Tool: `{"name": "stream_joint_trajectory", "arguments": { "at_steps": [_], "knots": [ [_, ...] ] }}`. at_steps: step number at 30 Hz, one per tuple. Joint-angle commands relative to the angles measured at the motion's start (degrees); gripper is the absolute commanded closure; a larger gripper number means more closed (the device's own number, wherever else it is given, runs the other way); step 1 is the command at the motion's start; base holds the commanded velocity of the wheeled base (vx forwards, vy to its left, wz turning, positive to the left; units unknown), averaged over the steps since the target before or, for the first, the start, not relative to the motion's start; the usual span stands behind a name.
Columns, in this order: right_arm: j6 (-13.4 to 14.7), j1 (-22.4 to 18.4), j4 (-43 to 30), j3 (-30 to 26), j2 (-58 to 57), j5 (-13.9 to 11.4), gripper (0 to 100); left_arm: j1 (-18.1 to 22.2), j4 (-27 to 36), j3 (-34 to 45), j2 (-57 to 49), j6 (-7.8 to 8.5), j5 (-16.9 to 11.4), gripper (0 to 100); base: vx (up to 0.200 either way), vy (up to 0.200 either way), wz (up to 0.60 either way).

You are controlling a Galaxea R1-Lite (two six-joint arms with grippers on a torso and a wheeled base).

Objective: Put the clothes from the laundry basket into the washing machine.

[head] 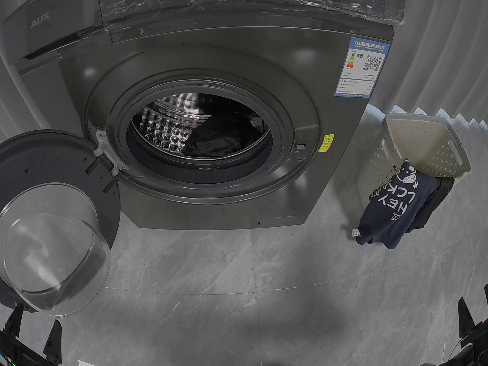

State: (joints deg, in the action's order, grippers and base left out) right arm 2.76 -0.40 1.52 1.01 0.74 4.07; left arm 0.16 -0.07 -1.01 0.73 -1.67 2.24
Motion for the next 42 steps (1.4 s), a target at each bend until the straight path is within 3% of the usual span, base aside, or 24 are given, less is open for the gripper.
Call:
{"name": "stream_joint_trajectory", "arguments": {
  "at_steps": [1,5,9,42],
  "knots": [
    [0.06,0.05,-0.03,-0.84,-0.74,-0.12,0,0.02,-0.01,1.01,-0.73,0.35,0.04,0,0.000,-0.200,0.00],
    [-0.38,-0.04,-0.21,-0.84,-0.66,-0.47,0,0.02,-0.01,1.01,-0.73,0.44,0.04,0,0.000,-0.200,0.00],
    [-3.02,-0.21,-1.70,-0.84,-0.66,-2.40,0,0.02,-0.01,1.01,-0.73,0.09,0.04,0,0.000,-0.200,0.00],
    [-2.49,0.05,-1.61,-0.84,-0.74,-2.67,0,0.02,-0.01,1.01,-0.73,0.18,0.13,0,0.000,-0.200,0.00]
  ]
}}
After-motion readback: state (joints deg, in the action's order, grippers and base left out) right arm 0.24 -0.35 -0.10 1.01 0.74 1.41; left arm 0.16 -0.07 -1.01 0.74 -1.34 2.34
